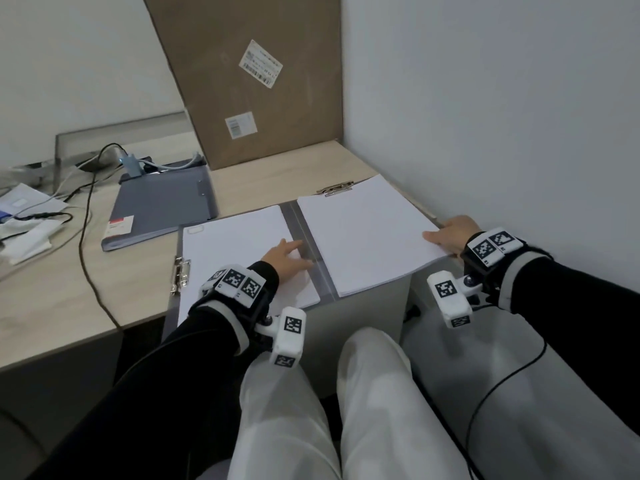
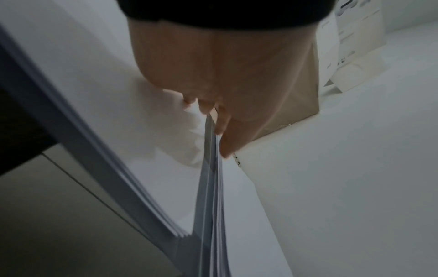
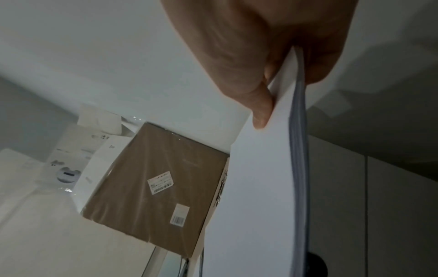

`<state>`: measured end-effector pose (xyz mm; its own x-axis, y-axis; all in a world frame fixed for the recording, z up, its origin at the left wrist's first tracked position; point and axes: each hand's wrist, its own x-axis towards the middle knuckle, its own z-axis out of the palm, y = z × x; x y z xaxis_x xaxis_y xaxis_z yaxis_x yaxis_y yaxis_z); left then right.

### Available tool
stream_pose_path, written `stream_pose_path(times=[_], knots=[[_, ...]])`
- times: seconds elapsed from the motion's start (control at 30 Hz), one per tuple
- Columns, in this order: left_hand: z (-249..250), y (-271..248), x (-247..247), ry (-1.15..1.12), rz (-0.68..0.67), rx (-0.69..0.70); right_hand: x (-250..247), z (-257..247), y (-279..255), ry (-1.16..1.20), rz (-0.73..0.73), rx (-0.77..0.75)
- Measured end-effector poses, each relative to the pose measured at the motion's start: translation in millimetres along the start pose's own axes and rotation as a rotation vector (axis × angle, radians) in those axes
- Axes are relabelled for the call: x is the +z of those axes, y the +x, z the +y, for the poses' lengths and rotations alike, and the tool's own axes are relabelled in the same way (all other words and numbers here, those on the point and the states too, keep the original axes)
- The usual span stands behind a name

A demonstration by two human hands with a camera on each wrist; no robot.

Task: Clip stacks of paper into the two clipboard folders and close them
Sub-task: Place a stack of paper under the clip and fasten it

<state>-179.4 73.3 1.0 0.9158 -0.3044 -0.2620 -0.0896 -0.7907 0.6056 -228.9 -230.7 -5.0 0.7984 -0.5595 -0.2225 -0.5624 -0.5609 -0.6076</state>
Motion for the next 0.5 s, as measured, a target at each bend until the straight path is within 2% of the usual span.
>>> stream_pose_path(times=[0.1,0.2,0.33,0.5], knots=[[3.0,3.5,-9.0,-0.183,0.254,-0.018,-8.2,1.7,5.1,-0.005,0.066,0.032],[-13.5,4.7,-30.0,-0.187,0.433,-0.184,-9.5,1.4,6.3,0.001,0.1,0.032],[-53.5,-0.2,-48.4,0.045,0.464,-0.477,-5.6,2.3,7.5,0.025,0.127,0.028],[-83.0,-7.3,-43.1,0.027,0.496,-0.626,-3.0,4.0,7.8,0.039,0.153,0.016]])
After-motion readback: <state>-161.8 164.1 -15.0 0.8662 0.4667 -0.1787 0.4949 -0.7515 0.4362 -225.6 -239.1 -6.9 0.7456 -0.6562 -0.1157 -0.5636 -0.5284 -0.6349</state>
